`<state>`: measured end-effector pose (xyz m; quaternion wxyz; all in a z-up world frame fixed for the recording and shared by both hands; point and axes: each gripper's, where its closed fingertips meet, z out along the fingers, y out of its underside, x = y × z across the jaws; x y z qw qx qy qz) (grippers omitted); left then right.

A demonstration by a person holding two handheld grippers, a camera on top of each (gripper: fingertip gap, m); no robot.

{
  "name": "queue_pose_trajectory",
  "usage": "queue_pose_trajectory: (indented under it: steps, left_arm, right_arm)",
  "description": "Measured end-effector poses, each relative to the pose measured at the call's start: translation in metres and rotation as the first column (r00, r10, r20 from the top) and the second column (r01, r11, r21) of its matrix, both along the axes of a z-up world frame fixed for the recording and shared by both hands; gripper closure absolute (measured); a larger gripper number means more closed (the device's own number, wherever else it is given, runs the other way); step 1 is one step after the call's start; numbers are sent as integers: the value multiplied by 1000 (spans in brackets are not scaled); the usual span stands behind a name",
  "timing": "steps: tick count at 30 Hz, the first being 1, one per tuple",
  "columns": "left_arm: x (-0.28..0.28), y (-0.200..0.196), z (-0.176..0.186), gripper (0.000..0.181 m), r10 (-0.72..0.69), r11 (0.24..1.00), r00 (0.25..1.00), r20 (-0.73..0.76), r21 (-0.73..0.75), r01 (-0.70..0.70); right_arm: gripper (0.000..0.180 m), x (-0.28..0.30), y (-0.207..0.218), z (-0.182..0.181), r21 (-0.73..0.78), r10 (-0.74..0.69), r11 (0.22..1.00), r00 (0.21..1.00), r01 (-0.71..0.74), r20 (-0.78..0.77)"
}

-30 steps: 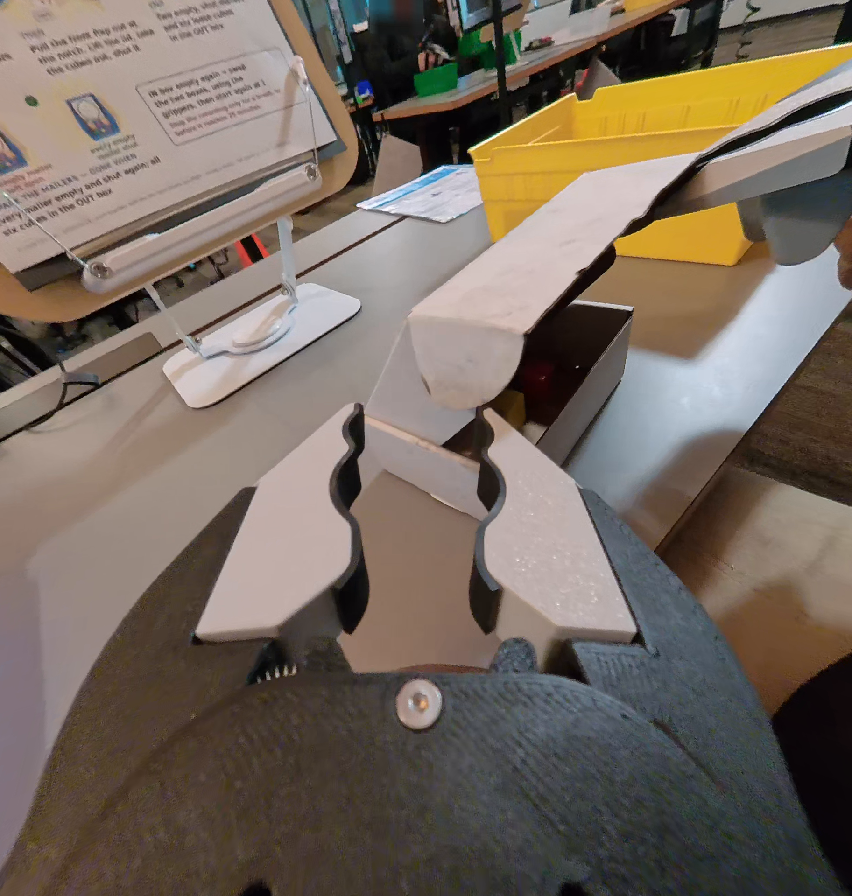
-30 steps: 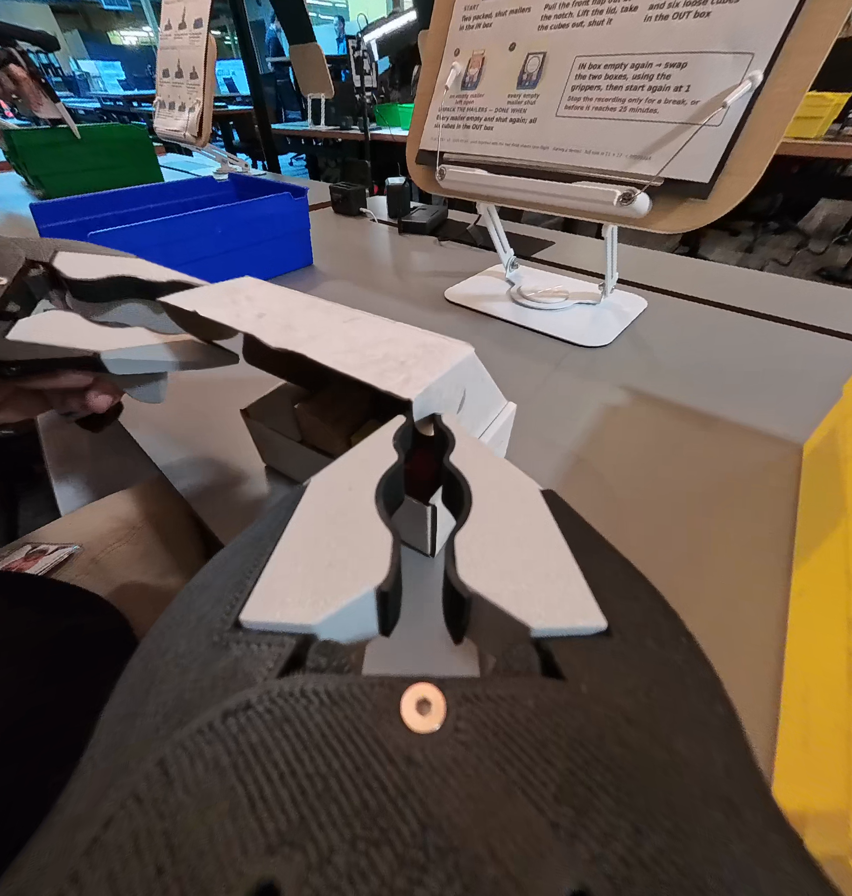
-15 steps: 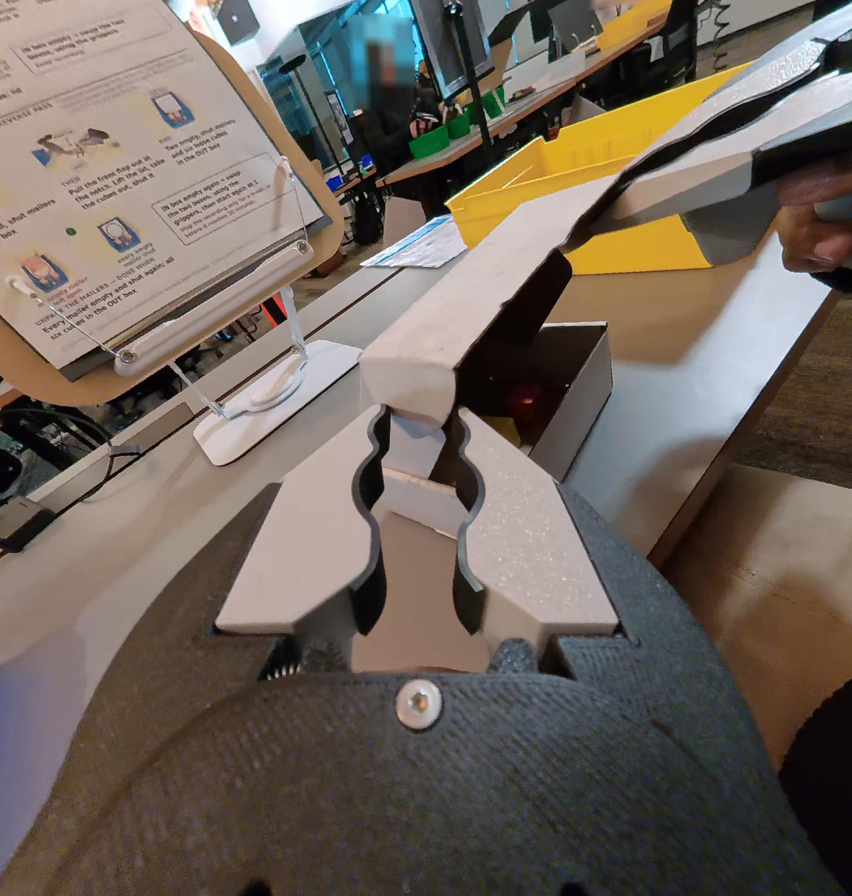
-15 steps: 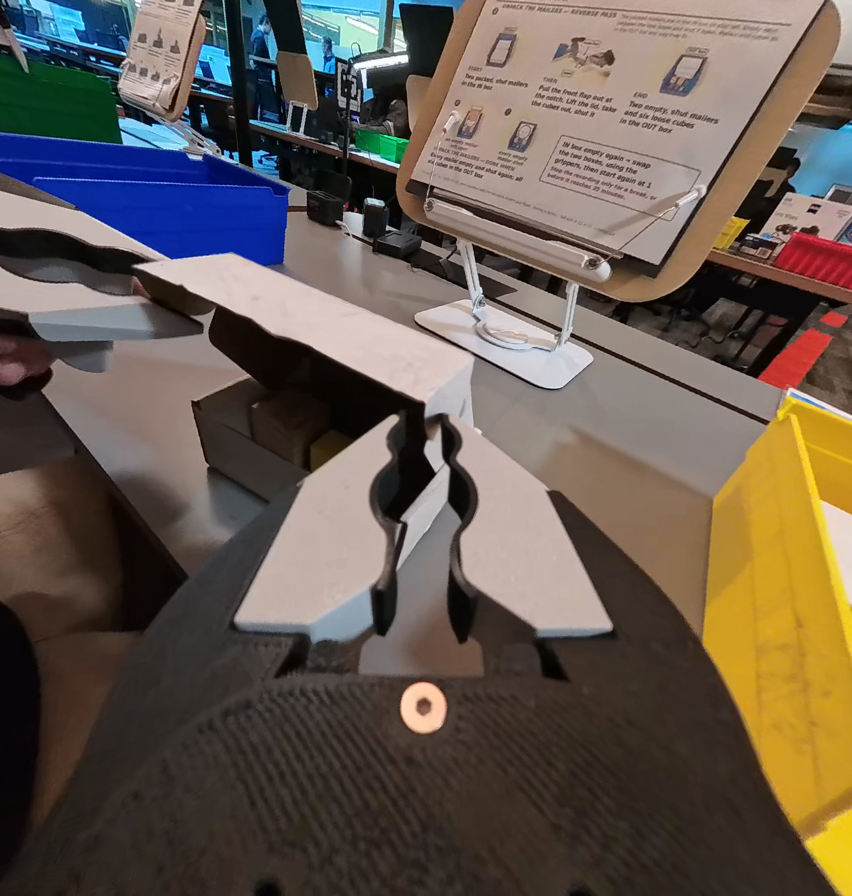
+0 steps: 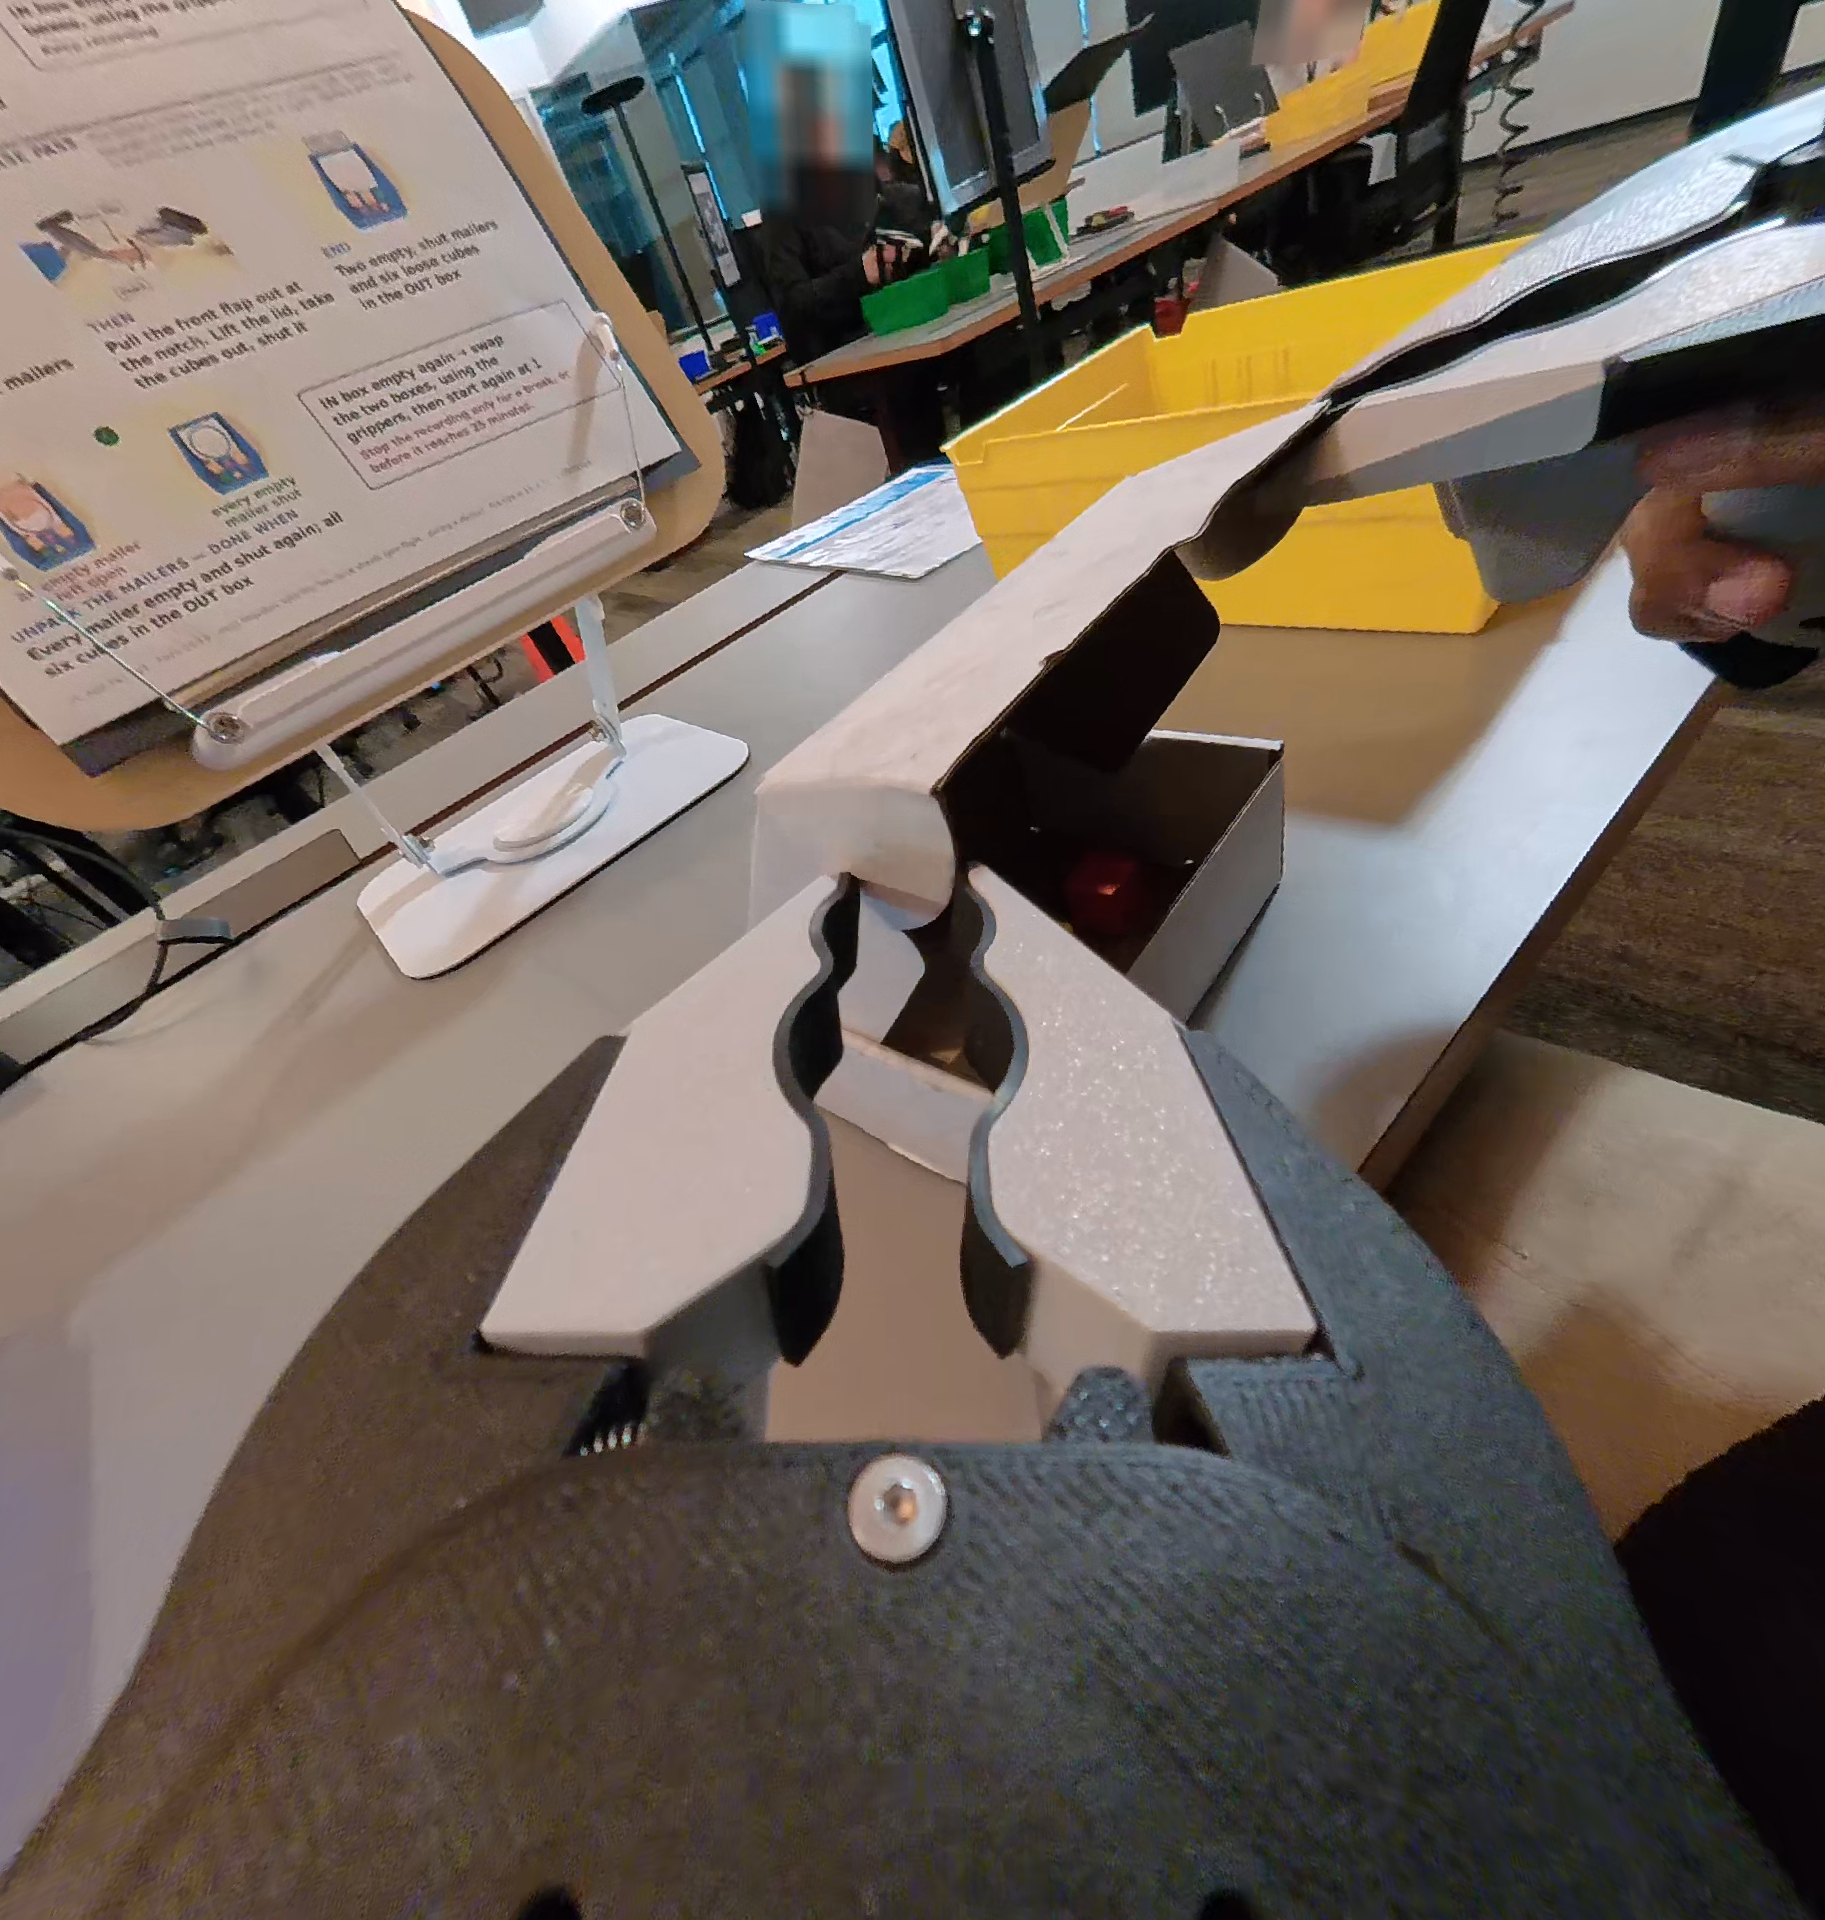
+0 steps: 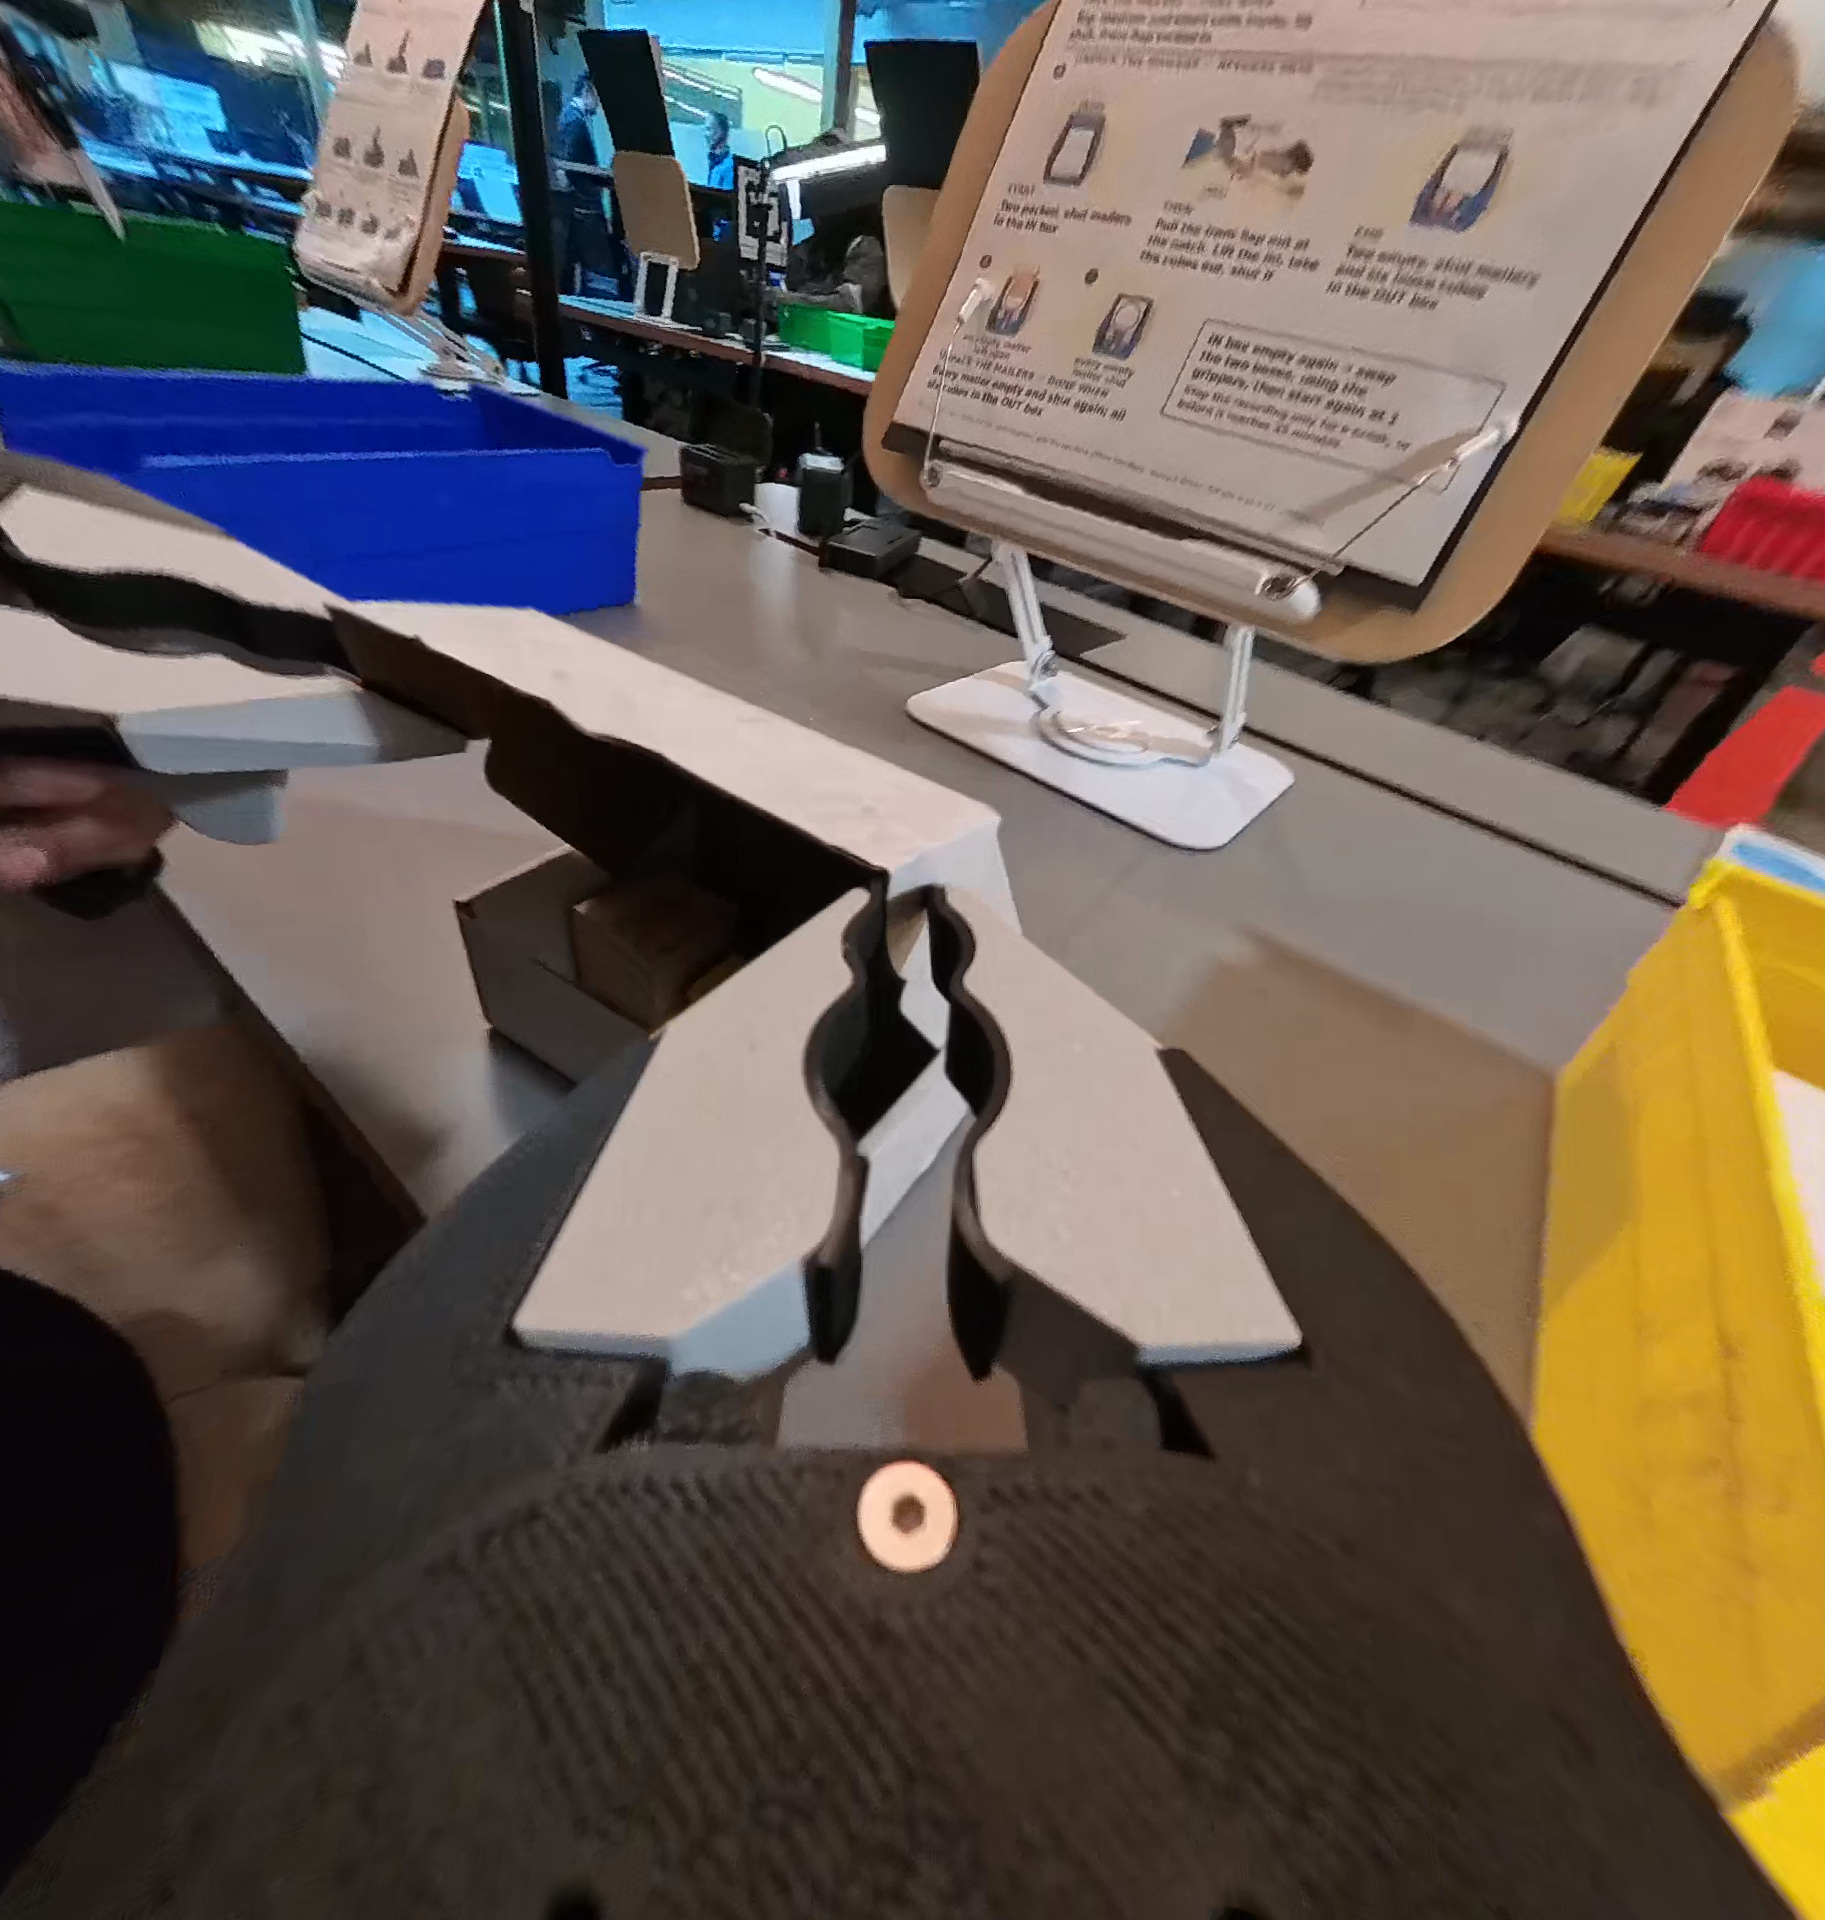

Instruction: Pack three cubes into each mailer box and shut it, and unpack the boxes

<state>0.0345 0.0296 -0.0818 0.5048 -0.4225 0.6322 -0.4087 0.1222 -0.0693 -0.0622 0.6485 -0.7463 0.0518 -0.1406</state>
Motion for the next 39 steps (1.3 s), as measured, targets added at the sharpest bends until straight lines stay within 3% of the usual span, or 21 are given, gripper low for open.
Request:
queue_pose_trajectory:
  steps: [5, 16, 29, 39]
  left_arm:
    - [-1, -2, -2, 165, -7, 1000, 1000, -25, -12, 7]
    - [4, 3, -45, 173, -9, 1000, 977, -212, 2, 9]
    - [8, 8, -66, 165, 11, 1000, 962, -274, 27, -4]
    - [7, 10, -69, 158, -11, 999, 955, -298, -52, -4]
  right_arm:
    - [173, -3, 0, -4, -25, 36, 999, 986, -41, -163]
    - [173, -5, 4, -48, -266, -3, 963, 983, -47, -185]
    - [173, -2, 7, -63, -261, 7, 963, 972, -70, -234]
    - [173, -1, 8, -65, -234, 25, 968, 967, -87, -254]
